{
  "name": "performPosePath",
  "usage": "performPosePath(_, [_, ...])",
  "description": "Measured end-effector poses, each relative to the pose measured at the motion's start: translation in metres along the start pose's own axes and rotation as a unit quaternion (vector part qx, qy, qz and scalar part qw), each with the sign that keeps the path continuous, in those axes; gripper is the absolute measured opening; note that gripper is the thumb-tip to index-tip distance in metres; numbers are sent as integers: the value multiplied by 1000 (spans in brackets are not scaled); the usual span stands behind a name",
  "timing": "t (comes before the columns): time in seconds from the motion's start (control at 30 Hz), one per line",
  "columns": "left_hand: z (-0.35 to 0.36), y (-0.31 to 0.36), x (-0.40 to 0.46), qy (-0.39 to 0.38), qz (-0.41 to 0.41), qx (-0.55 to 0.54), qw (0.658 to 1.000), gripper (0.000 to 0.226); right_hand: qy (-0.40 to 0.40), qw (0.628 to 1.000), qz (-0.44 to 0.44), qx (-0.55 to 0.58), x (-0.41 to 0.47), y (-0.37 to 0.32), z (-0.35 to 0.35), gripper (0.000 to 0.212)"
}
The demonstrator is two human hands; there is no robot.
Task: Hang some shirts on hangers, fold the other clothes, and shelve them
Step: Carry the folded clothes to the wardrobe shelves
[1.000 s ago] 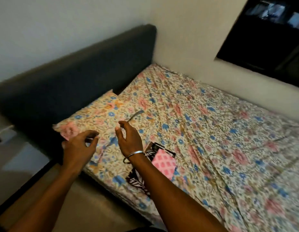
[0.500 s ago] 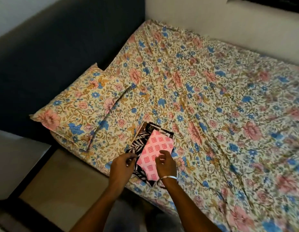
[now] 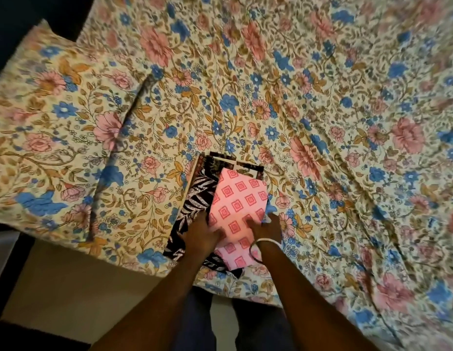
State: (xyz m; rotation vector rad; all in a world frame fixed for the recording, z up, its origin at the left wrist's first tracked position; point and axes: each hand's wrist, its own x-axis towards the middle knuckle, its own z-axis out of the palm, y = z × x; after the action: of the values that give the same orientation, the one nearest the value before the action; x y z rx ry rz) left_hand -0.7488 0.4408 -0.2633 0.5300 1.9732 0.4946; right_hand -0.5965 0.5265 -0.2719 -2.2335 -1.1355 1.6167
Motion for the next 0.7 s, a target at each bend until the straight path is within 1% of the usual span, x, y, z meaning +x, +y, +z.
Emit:
performPosePath(0.07, [-5, -1, 0, -13, 13, -31, 999, 24, 41, 999, 14, -1, -4, -7, -3, 32])
performPosePath(0.1, [-9, 1, -2, -28, 16, -58, 998, 23, 43, 999, 6, 2, -7, -9, -4, 23])
performPosePath(0.13, [-16, 4, -5, -40, 17, -86, 995, 20, 41, 999, -6, 9, -11, -11, -3, 20])
performPosePath(0.2, [-33, 8, -13, -29, 33, -112, 993, 14, 46, 998, -40, 26, -22, -16, 1, 22])
performPosePath(0.3, [-58, -4, -14, 12, 57, -104, 993, 10, 35, 996, -74, 32, -39, -14, 16, 21])
performPosePath(0.37, [-69, -20, -12, 12, 55, -60, 997, 9, 29, 997, -71, 11, -42, -4, 28, 22])
performPosePath(0.4, [-72, -27, -9, 3, 57, -30, 998, 13, 32, 998, -56, 13, -40, 3, 34, 21])
performPosePath(0.43, [-73, -33, -6, 1, 67, -8, 998, 24, 37, 999, -35, 5, -39, 7, 38, 27])
performPosePath(0.47, [-75, -36, -1, 13, 71, 27, 997, 40, 51, 999, -18, -6, -35, 14, 44, 43])
performPosePath(0.53, [-77, -42, 17, 38, 60, 80, 994, 77, 75, 996, 21, -41, -24, 23, 50, 87])
performPosePath(0.57, [-77, -46, 29, 24, 50, 75, 996, 86, 77, 996, 39, -32, -22, 23, 52, 100])
performPosePath(0.6, [-78, -45, 39, -3, 30, 55, 998, 91, 71, 996, 45, -5, -21, 20, 52, 105])
performPosePath(0.63, [-77, -46, 51, -37, 6, 35, 999, 92, 57, 997, 45, 36, -21, 16, 50, 102])
performPosePath(0.67, [-77, -44, 58, -57, -12, 38, 998, 87, 37, 996, 42, 73, -19, 16, 48, 93])
performPosePath(0.7, [-76, -43, 65, -70, -18, 39, 997, 79, 11, 996, 41, 84, -17, 15, 46, 79])
